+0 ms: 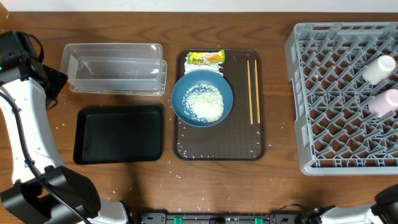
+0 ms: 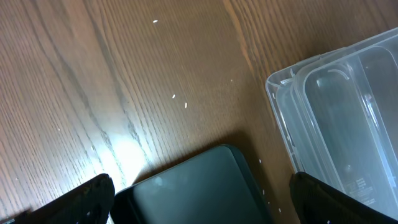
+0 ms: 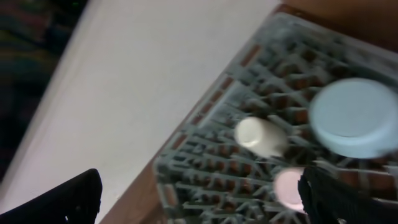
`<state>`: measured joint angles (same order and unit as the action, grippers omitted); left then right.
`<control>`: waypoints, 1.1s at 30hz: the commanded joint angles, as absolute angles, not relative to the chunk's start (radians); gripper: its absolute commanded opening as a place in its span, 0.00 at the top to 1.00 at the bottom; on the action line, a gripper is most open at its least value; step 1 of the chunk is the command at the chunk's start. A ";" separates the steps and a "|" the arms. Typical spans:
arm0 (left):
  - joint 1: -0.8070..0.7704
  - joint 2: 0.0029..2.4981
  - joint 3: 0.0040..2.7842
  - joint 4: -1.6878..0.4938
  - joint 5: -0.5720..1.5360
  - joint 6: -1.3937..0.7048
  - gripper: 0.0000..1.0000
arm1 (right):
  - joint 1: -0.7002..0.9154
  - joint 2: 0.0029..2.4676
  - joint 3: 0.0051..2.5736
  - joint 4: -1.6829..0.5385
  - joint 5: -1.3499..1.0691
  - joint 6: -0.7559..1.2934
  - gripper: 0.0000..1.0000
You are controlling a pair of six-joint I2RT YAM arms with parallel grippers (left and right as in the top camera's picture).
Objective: Sort waste into correct bins and load items into the dishwasher rack
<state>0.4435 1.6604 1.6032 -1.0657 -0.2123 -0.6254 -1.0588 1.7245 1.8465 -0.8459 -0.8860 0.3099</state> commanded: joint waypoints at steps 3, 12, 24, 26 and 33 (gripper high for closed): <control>0.447 1.664 1.608 -1.065 -0.221 -0.630 0.07 | -0.994 1.689 1.849 -0.893 -1.226 0.298 0.01; 0.447 1.664 1.608 -1.065 -0.221 -0.630 0.07 | -0.668 1.689 1.849 -1.262 -1.025 -0.047 0.05; 0.447 1.664 1.608 -1.065 -0.221 -0.630 0.07 | 0.001 1.703 1.701 -1.069 -0.232 0.302 0.41; 0.447 1.664 1.608 -1.065 -0.221 -0.630 0.07 | 0.088 1.708 1.670 -1.002 -0.180 0.321 0.44; 0.447 1.664 1.608 -1.065 -0.221 -0.630 0.07 | 0.290 1.715 1.618 -0.827 -0.146 0.337 0.58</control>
<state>0.4435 1.6608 1.6032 -1.0657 -0.2127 -0.6254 0.2417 1.7115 1.6344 -0.8566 -0.2237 0.3012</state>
